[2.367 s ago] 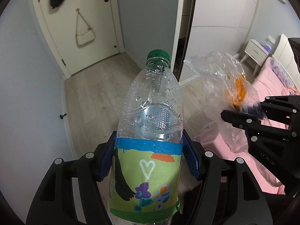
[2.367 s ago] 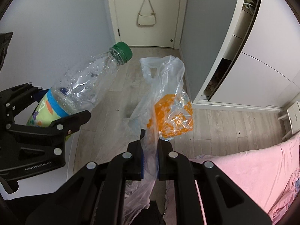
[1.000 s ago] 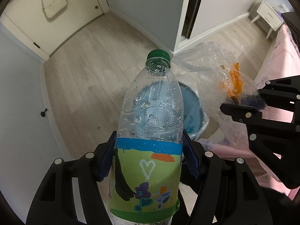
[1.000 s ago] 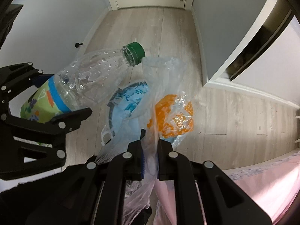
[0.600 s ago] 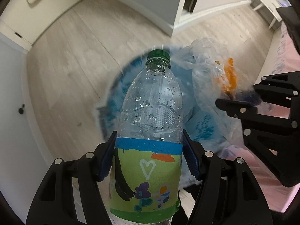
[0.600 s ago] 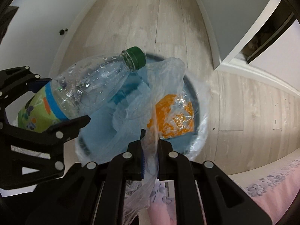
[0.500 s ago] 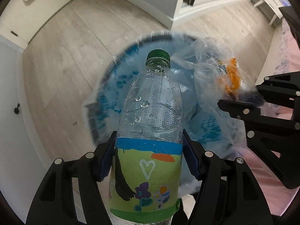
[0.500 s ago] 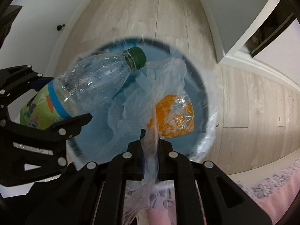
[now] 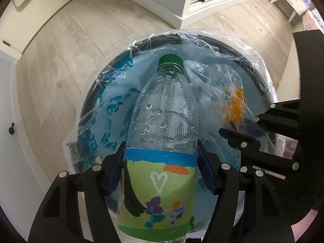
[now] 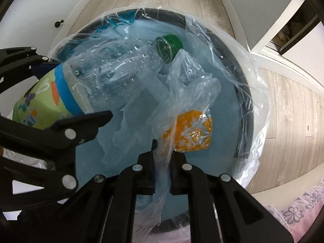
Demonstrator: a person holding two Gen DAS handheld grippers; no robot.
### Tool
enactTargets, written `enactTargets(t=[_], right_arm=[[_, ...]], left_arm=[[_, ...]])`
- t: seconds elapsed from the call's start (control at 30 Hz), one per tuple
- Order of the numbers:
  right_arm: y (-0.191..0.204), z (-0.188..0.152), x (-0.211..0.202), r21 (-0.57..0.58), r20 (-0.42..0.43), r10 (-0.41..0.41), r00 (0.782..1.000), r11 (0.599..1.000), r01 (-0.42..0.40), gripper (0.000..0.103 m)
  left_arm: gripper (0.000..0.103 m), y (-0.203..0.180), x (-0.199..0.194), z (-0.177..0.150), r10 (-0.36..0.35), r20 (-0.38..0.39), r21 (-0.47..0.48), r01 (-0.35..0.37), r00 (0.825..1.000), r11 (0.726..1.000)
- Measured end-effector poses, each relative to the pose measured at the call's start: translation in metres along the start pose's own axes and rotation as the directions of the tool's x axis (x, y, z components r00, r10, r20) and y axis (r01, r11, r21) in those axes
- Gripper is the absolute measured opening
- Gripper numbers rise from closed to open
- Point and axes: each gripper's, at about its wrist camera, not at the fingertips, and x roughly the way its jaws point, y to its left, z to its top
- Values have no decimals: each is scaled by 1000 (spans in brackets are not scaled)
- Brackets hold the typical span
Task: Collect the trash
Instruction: 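Hold the bottle and bag over the lined blue bin with both tools, then open the left tool to drop the bottle while the right tool releases the bag into the bin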
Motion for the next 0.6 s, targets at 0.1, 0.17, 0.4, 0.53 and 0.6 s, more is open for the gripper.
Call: enactTargets(t=[0.1, 0.17, 0.4, 0.53, 0.6], right_arm=[[-2, 0, 1, -8, -7, 1, 1000, 1000, -1, 10], [-4, 0, 3, -3, -9, 8, 1000, 1000, -8, 10], [-9, 1, 3, -14, -7, 13, 1000, 1000, -13, 10], [-11, 4, 1, -24, -10, 14, 1000, 1000, -15, 10], [-12, 5, 0, -26, -11, 13, 1000, 1000, -13, 10]], left_arm=[[63, 0, 6, 3, -7, -37, -4, 7, 999, 1000], [63, -1, 12, 8, -5, -54, -1, 5, 999, 1000], [63, -5, 10, 8, 21, -40, 25, -21, 999, 999], [63, -11, 4, 6, 18, -46, 26, -17, 999, 1000], [63, -11, 0, 6, 12, -56, 21, -11, 998, 1000]])
